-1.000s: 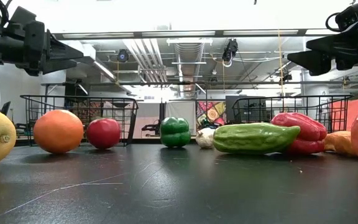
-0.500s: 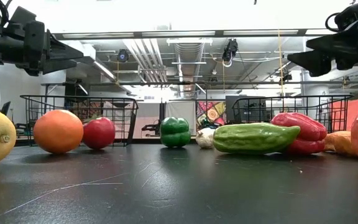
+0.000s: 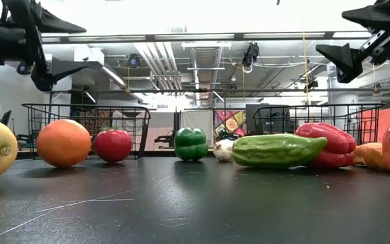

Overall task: Sort produce into baskets
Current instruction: Put the orange into the right wire basket

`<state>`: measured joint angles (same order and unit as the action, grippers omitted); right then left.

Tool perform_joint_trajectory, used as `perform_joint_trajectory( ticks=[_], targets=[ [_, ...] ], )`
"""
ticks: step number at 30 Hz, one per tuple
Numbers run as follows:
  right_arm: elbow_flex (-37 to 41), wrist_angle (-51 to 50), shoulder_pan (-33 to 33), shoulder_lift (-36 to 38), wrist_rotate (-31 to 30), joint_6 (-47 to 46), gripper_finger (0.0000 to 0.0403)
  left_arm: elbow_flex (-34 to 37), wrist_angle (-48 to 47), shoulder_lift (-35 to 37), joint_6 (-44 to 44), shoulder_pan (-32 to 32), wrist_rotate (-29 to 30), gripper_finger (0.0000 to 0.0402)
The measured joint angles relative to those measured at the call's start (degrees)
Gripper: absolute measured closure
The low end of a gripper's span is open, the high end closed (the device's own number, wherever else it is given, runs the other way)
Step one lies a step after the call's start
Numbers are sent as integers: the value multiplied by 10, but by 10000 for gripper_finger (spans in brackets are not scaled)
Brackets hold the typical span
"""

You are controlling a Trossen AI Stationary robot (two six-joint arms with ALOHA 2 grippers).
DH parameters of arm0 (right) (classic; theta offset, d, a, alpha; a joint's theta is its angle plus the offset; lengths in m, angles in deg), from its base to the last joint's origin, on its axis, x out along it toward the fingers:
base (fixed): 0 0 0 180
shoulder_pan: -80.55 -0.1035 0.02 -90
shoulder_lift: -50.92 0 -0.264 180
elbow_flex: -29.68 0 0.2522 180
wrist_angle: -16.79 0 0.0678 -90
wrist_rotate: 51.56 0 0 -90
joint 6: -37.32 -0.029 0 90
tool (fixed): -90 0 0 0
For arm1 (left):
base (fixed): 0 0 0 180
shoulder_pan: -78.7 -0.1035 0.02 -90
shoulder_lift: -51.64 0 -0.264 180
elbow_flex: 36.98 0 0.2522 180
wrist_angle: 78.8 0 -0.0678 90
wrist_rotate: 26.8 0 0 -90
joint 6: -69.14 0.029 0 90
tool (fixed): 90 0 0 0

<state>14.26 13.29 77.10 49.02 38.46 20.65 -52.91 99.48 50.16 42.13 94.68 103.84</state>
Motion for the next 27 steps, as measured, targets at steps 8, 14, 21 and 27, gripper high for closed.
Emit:
perform_joint_trajectory(
  ticks=[8,14,21,27],
  targets=[
    [-60,7,0,-29,-2,25,62,-7,66,-67,19,1,-22,38],
    [-147,-54,0,-87,-21,64,62,-91,21,-159,22,1,-41,38],
    [-267,-227,1,-168,-115,-15,62,-262,-346,-268,-128,1,-68,38],
    [-321,-246,1,-220,-121,-7,62,-385,-557,-406,-271,6,-203,38]
  ],
)
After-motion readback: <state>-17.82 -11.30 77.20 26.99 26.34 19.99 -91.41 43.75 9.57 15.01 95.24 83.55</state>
